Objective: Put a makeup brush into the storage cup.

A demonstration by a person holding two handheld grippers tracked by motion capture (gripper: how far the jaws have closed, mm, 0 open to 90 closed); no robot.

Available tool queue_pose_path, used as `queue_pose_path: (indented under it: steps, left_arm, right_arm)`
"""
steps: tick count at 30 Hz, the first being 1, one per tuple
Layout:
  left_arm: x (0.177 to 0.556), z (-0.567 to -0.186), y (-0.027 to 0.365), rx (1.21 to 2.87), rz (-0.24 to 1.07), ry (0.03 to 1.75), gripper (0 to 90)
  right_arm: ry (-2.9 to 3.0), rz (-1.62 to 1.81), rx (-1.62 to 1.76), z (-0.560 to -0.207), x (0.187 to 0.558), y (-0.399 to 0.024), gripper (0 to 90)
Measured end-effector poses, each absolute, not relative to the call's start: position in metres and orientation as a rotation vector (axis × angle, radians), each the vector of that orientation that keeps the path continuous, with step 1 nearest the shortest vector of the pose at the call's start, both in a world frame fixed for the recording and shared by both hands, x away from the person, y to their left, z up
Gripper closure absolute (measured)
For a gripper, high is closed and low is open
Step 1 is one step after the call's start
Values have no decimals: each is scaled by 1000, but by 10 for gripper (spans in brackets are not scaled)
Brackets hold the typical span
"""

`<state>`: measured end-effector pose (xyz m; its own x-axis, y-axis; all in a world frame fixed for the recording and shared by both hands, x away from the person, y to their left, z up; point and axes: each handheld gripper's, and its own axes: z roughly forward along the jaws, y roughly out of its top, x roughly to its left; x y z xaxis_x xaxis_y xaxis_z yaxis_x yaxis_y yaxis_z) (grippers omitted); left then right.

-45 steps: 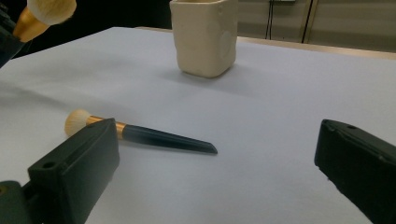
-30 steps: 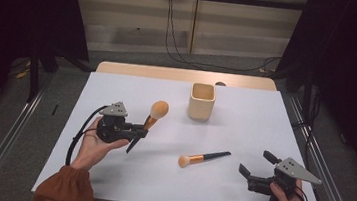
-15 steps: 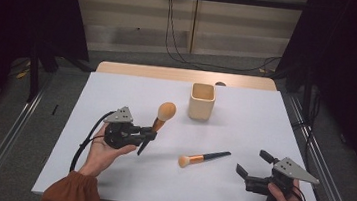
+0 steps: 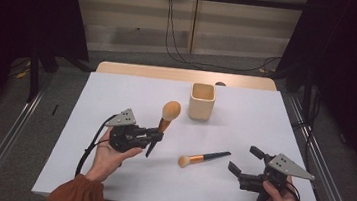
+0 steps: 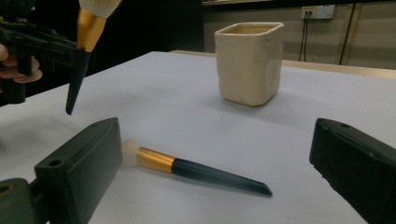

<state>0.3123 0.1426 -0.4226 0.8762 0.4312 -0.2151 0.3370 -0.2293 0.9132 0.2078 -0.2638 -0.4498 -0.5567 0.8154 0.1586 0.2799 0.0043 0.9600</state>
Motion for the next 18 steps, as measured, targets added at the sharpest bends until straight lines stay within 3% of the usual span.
queue_pose_path:
  steps: [18]
  left_arm:
    - [300, -419, 109, 1796, 66, 493, 746]
  right_arm:
    - [1929, 1755, 943, -425, 233, -212, 0]
